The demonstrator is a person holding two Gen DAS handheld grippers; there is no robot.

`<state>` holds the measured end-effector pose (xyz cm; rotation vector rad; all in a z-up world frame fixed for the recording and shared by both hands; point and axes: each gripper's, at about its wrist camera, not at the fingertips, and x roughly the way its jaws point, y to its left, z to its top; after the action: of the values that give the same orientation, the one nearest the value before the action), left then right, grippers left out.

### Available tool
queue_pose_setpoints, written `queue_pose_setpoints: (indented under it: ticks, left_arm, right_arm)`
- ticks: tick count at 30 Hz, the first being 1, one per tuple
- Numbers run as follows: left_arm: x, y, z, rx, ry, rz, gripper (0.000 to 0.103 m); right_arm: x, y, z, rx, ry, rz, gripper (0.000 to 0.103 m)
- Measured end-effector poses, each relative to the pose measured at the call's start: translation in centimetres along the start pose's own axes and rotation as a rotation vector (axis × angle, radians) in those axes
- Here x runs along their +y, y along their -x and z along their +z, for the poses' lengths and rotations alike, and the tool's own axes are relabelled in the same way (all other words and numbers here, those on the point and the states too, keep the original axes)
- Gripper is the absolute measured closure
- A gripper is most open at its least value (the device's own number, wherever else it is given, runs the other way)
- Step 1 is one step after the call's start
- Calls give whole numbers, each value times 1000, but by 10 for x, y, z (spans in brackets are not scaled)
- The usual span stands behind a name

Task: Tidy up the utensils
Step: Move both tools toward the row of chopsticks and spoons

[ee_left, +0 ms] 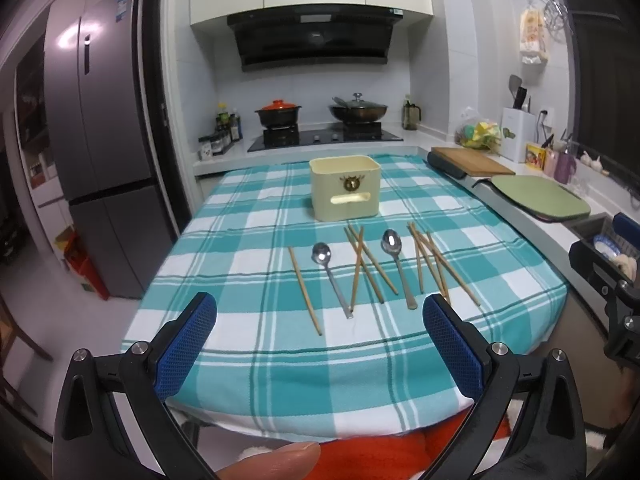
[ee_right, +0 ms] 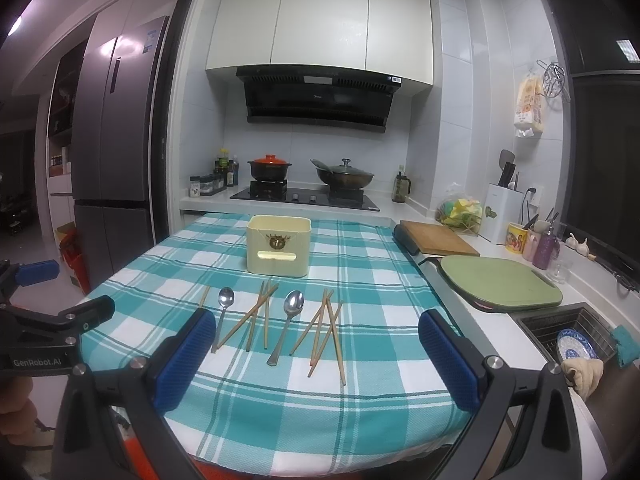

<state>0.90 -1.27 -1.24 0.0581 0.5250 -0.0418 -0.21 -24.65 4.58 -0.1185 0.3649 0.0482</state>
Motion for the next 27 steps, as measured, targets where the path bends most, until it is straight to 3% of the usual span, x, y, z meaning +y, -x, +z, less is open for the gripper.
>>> queue_pose_setpoints:
  ticks: [20, 27]
  left_arm:
    - [-2, -17, -1, 40, 4, 6, 0]
    - [-4, -23, -2, 52, -7, 8, 0]
  right_arm:
    - [-4, -11, 5, 19, 1, -31, 0]
    - [-5, -18, 4, 99, 5, -46, 0]
